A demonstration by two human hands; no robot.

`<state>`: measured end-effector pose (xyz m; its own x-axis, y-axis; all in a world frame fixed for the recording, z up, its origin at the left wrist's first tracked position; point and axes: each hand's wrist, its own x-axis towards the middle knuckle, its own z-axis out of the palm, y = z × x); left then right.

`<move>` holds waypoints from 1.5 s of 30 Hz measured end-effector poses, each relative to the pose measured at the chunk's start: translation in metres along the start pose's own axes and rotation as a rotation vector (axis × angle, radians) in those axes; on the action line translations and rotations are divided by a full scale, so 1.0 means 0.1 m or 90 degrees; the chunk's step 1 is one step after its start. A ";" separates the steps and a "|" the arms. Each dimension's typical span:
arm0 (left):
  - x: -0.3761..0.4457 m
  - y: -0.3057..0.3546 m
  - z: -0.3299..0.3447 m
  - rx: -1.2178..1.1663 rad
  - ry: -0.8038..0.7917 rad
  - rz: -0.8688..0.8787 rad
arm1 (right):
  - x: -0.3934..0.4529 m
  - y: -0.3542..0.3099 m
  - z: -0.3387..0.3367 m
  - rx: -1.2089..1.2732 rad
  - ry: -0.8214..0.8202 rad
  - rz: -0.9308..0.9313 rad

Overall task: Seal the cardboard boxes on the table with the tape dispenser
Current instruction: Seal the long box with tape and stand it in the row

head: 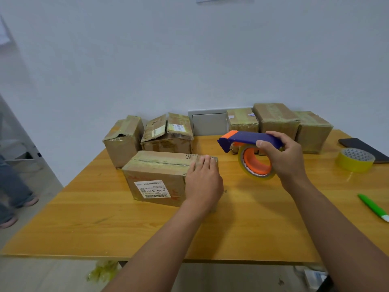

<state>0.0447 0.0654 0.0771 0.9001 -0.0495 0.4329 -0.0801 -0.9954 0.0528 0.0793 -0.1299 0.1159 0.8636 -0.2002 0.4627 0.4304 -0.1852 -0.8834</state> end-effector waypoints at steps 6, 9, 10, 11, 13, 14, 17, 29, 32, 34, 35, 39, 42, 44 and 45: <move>-0.05 -0.30 -0.25 -0.113 -0.030 0.059 | 0.01 -0.11 0.02 0.015 -0.002 -0.004; -0.14 -0.77 -0.40 -0.037 -0.062 0.026 | 0.02 -0.18 0.07 0.029 -0.005 -0.015; -0.18 -0.98 -0.42 -0.013 -0.090 -0.002 | 0.02 -0.21 0.09 0.032 -0.007 -0.019; -0.22 -1.19 -0.43 0.010 -0.116 -0.032 | 0.02 -0.23 0.12 0.035 -0.010 -0.021; -0.29 -1.50 -0.42 0.034 -0.132 -0.076 | 0.02 -0.27 0.20 0.051 -0.017 -0.022; -0.32 -1.56 -0.42 0.038 -0.112 -0.085 | 0.02 -0.30 0.25 0.059 -0.020 -0.023; -0.38 -1.42 -0.40 0.059 -0.037 -0.110 | 0.01 -0.40 0.45 0.077 -0.044 -0.034; -0.49 -1.37 -0.39 -0.134 -0.075 -0.038 | -0.01 -0.52 0.84 0.087 -0.107 -0.034; -0.53 -1.23 -0.32 -0.191 -0.047 -0.075 | -0.02 -0.51 0.85 0.094 -0.122 -0.036; -0.52 -1.11 -0.28 -0.236 -0.035 -0.111 | -0.01 -0.50 0.89 0.089 -0.143 -0.041; -0.51 -1.06 -0.26 -0.259 -0.034 -0.129 | -0.01 -0.48 0.91 0.091 -0.152 -0.038; -0.50 -1.01 -0.24 -0.331 -0.028 -0.146 | 0.01 -0.39 0.98 0.099 -0.201 -0.019; -0.49 -1.12 -0.25 -0.368 -0.030 -0.121 | 0.00 -0.30 1.01 0.101 -0.224 0.000; -0.43 -1.25 -0.27 -0.369 -0.067 -0.096 | -0.01 -0.26 1.01 0.130 -0.217 0.019; -0.40 -1.31 -0.27 -0.366 -0.092 -0.080 | -0.01 -0.25 1.01 0.146 -0.210 0.029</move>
<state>0.0078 0.1995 0.0777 0.9634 0.0142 0.2677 -0.1523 -0.7926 0.5903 0.0938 -0.0283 0.1299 0.9048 0.1238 0.4074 0.4053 0.0433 -0.9132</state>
